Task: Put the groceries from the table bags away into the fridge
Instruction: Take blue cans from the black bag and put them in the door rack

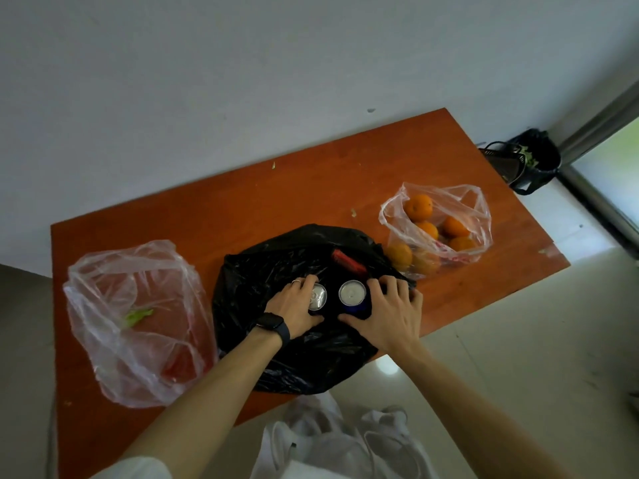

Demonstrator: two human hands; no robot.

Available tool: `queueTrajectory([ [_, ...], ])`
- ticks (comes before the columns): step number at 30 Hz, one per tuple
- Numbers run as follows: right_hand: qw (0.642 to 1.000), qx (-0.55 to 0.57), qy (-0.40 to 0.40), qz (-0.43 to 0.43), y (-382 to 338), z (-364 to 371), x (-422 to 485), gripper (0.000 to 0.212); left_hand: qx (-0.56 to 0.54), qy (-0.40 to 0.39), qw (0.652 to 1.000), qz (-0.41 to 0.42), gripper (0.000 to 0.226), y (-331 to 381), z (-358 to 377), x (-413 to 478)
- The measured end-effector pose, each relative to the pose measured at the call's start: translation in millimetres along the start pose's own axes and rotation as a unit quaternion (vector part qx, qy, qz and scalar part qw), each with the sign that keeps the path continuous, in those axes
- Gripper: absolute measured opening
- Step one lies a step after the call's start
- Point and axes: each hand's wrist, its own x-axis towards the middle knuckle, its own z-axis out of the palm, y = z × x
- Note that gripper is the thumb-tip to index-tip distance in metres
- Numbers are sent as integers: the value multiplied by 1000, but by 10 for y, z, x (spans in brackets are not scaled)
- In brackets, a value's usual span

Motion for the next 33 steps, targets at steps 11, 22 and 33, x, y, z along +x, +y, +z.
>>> queueTrajectory([
  [11, 984, 173, 11, 36, 240, -163, -187, 80, -1, 47, 999, -3, 79, 194, -389, -93],
  [22, 711, 681, 122, 121, 867, -1462, -807, 57, -182, 148, 965, 120, 78, 1563, -1206, -591],
  [33, 537, 775, 247, 224, 2542, -2349, -2309, 55, -492, -82, 834, 237, 58, 4041, -660, -1149],
])
